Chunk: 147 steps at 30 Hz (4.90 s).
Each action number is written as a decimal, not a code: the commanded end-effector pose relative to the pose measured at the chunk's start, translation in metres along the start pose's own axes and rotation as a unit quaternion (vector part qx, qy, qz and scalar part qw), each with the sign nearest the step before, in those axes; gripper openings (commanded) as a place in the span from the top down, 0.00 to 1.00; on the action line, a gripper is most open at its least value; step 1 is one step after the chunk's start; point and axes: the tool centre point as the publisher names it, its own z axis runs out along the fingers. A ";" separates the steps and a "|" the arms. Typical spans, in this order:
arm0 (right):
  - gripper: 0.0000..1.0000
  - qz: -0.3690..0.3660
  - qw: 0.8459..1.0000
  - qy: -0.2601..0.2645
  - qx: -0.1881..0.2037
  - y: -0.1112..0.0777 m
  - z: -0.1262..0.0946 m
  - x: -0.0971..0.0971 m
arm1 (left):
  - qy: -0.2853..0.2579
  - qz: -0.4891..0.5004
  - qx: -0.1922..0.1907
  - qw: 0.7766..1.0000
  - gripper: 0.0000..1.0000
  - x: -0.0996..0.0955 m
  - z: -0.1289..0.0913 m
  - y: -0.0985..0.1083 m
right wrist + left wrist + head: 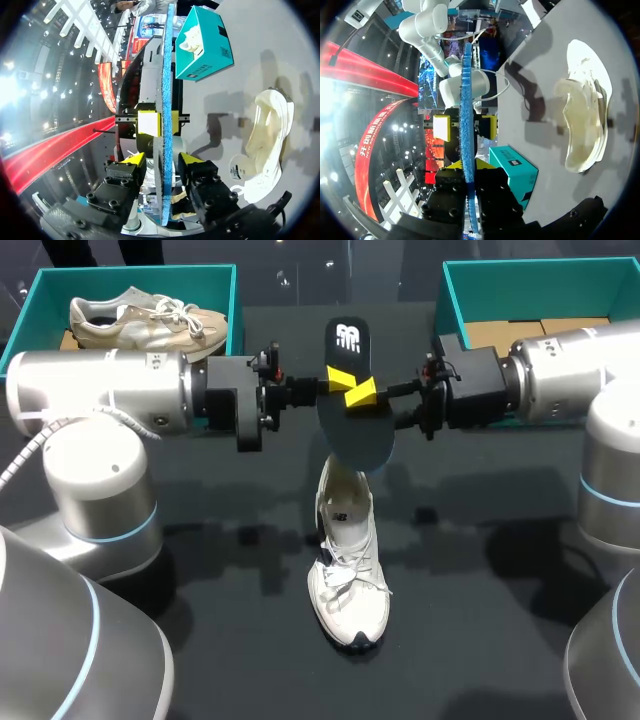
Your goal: Take the shoe out of the shoebox, open the shoe tongue, remove and reinsert the insole, then place the shoe into the shoebox
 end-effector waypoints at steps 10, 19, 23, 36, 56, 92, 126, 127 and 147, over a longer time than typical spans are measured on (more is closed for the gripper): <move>0.95 0.002 1.000 0.004 -0.002 0.003 0.006 -0.003 | -0.007 0.001 0.001 1.000 1.00 0.002 0.001 -0.001; 1.00 0.000 1.000 0.008 -0.007 0.005 0.005 -0.005 | -0.003 -0.001 -0.004 1.000 0.85 0.003 -0.003 -0.004; 1.00 -0.004 1.000 0.010 -0.010 0.006 0.000 -0.010 | 0.015 -0.010 -0.018 1.000 0.00 -0.002 -0.020 -0.007; 1.00 0.005 1.000 0.014 -0.013 0.022 -0.018 -0.027 | 0.097 -0.101 -0.050 0.989 0.00 0.005 -0.072 -0.008; 1.00 -0.034 0.999 -0.004 -0.036 0.051 -0.030 -0.039 | 0.255 -0.367 -0.140 0.883 0.00 0.029 -0.083 -0.005; 1.00 -0.166 0.985 -0.022 -0.030 0.060 -0.028 -0.061 | 0.455 -0.496 -0.398 0.623 0.00 0.113 -0.109 -0.015; 1.00 -0.252 0.966 0.019 -0.049 0.087 -0.014 -0.098 | 0.433 -0.529 -0.381 0.622 0.00 0.182 -0.092 -0.017; 1.00 -0.252 0.966 0.019 -0.049 0.087 -0.014 -0.098 | 0.433 -0.529 -0.381 0.622 0.00 0.182 -0.092 -0.017; 1.00 -0.338 0.940 0.008 -0.029 0.085 0.006 -0.107 | 0.410 -0.526 -0.364 0.650 0.00 0.215 -0.079 -0.017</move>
